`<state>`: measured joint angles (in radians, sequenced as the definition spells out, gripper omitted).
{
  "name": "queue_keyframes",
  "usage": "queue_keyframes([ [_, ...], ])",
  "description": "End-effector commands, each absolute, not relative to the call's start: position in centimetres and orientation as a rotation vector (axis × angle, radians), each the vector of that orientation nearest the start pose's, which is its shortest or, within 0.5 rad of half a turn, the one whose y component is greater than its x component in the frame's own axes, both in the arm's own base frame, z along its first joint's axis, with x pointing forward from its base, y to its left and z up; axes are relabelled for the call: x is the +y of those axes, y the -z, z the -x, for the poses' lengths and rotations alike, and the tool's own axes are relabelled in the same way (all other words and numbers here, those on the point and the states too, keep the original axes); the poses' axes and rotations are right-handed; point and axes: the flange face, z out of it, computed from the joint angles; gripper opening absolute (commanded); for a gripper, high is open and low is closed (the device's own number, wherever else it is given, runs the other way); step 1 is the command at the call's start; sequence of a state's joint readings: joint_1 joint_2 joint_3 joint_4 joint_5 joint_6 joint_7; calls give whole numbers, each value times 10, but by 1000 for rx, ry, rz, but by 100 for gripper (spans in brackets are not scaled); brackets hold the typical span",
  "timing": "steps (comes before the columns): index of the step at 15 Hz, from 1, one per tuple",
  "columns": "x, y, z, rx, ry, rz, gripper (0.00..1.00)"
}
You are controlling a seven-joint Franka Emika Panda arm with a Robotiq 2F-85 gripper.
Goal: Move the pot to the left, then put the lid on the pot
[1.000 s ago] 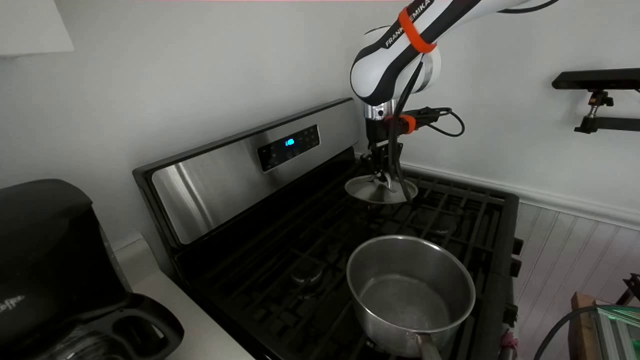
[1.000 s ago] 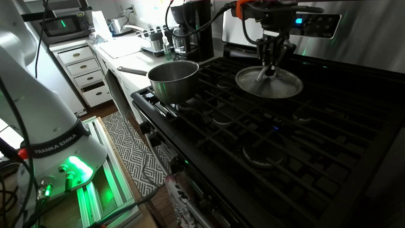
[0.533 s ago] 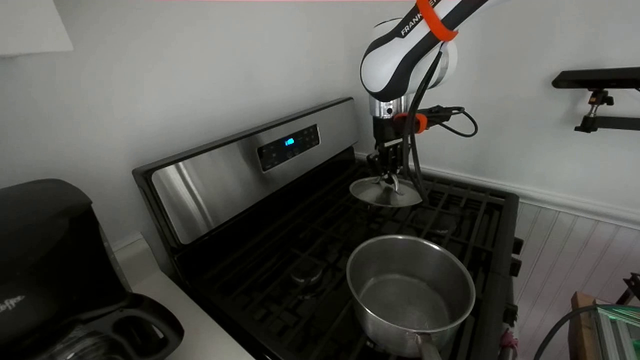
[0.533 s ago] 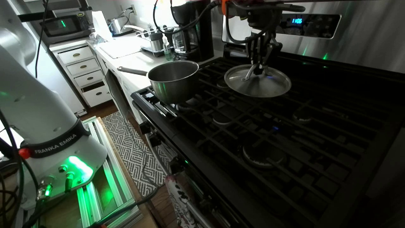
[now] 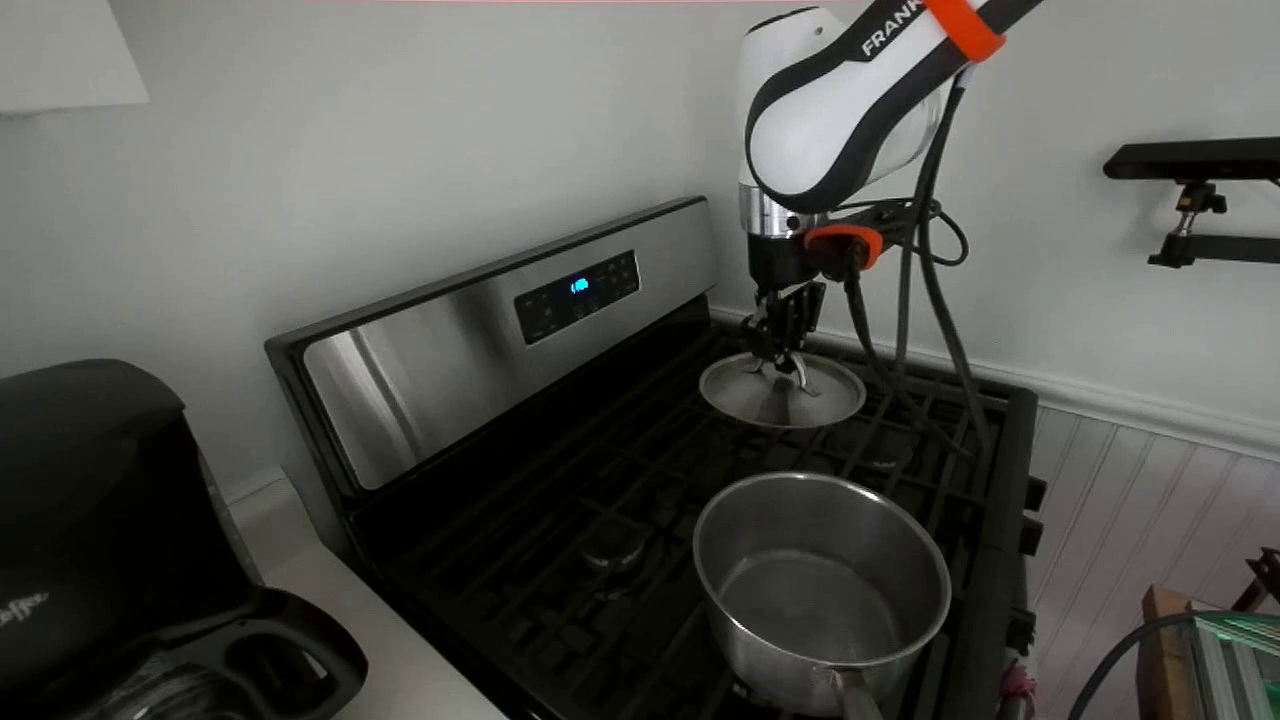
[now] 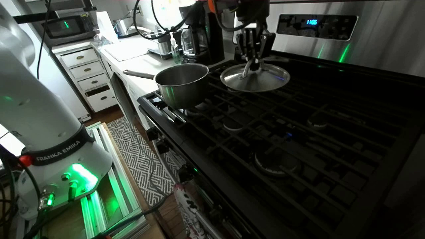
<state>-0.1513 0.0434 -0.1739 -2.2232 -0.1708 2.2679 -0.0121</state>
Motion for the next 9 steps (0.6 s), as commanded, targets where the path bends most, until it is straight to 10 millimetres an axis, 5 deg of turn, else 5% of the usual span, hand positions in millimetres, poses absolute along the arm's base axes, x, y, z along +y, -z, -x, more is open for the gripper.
queue_keyframes([
  [1,-140,-378,-459,271,36,3284,2],
  [2,-133,-383,-450,273,38,3275,2],
  [3,-148,-370,-477,277,-10,3264,2],
  [4,-144,-373,-472,270,-2,3262,10],
  [9,-145,-366,-474,274,-25,3261,10],
])
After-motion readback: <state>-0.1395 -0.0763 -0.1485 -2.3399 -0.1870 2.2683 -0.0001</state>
